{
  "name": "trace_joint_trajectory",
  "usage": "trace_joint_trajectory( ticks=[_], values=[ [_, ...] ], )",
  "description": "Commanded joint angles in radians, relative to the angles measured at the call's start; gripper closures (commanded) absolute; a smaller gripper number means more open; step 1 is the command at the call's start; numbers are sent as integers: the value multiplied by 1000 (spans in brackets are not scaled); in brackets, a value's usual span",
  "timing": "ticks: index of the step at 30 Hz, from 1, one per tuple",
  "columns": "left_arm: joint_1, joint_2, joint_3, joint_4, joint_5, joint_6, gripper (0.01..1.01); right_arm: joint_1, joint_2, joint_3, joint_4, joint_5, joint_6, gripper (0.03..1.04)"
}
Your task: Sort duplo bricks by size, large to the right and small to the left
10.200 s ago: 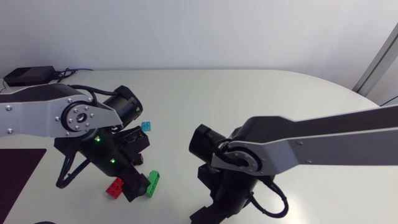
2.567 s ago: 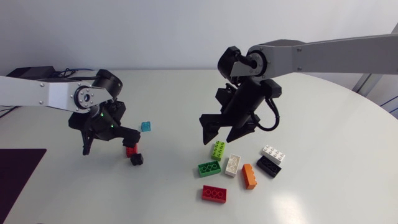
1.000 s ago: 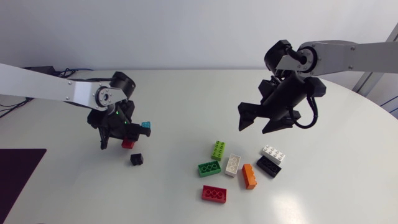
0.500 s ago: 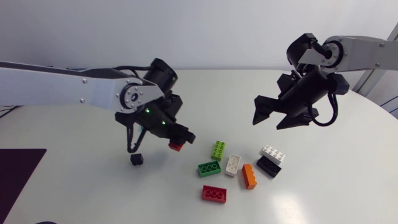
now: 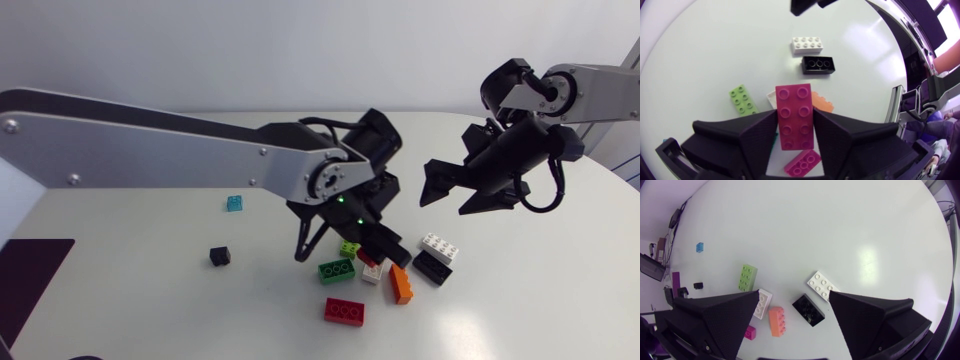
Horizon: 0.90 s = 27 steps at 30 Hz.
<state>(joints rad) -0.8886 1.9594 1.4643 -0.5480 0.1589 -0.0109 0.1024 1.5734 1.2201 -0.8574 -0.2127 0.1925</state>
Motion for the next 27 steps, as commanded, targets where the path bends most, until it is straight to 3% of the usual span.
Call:
trace_joint_trajectory(
  ticks=[1, 4, 10, 15, 17, 20, 23, 27],
  values=[
    [-24, 53, 39, -33, 11, 37, 34, -13, -13, -31, -12, -5, -18, 61],
    [10, 22, 18, -89, 8, 60, 34, -20, -19, -39, -12, -7, -27, 61],
    [180, -139, -147, -98, -1, 98, 39, -18, -16, -53, 8, -31, -27, 61],
    [240, -182, -269, -171, -52, 212, 69, -13, -30, -71, 14, -34, -25, 61],
    [241, -182, -309, -185, -53, 236, 143, -17, -36, -76, 14, -39, -25, 61],
    [223, -175, -341, -184, -52, 249, 357, -21, -49, -87, 14, -42, -28, 61],
    [200, -172, -363, -165, -52, 261, 677, -32, -64, -97, 14, -42, -34, 61],
    [151, -168, -355, -168, -64, 322, 721, -40, -69, -106, 14, -42, -41, 61]
  ],
)
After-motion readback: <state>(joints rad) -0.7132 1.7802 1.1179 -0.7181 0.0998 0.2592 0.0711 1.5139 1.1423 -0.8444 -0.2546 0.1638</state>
